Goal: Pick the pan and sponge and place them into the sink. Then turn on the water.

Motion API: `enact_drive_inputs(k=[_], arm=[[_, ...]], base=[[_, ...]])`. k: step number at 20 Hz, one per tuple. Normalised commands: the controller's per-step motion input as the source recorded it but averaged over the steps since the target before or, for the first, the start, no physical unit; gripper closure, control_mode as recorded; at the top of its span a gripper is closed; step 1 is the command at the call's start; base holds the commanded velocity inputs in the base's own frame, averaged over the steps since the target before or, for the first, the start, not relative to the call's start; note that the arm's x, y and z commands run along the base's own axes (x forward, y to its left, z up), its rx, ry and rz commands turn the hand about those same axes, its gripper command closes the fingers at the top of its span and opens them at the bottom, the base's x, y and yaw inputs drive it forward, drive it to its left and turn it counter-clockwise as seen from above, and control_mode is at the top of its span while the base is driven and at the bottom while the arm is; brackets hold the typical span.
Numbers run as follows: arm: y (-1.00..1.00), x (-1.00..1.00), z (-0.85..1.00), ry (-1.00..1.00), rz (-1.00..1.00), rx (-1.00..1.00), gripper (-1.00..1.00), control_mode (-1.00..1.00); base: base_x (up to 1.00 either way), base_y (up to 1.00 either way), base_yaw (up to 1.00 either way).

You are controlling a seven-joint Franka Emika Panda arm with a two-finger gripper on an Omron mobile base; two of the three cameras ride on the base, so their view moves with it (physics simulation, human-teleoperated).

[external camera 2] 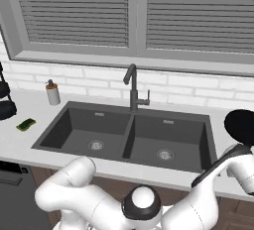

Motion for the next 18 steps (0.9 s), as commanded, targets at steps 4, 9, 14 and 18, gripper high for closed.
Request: enact_drive_inputs(k=[4,9,14,18], arm=[[0.02,-0.04,0.89,0.06,0.00,0.04,1.00,-1.00],[0.27,-0.64,0.65,0.21,0.00,0.00,1.00,-1.00],[0.39,-1.00,0.24,0.04,0.00,0.04,1.00,-1.00],[0.62,-1.00,0.22,0.00,0.00,0.07,1.00,-1.00]], base=[[0.00,0.00,0.00],[0.00,0.00,0.00],[0.00,0.00,0.00],[0.00,0.00,0.00]])
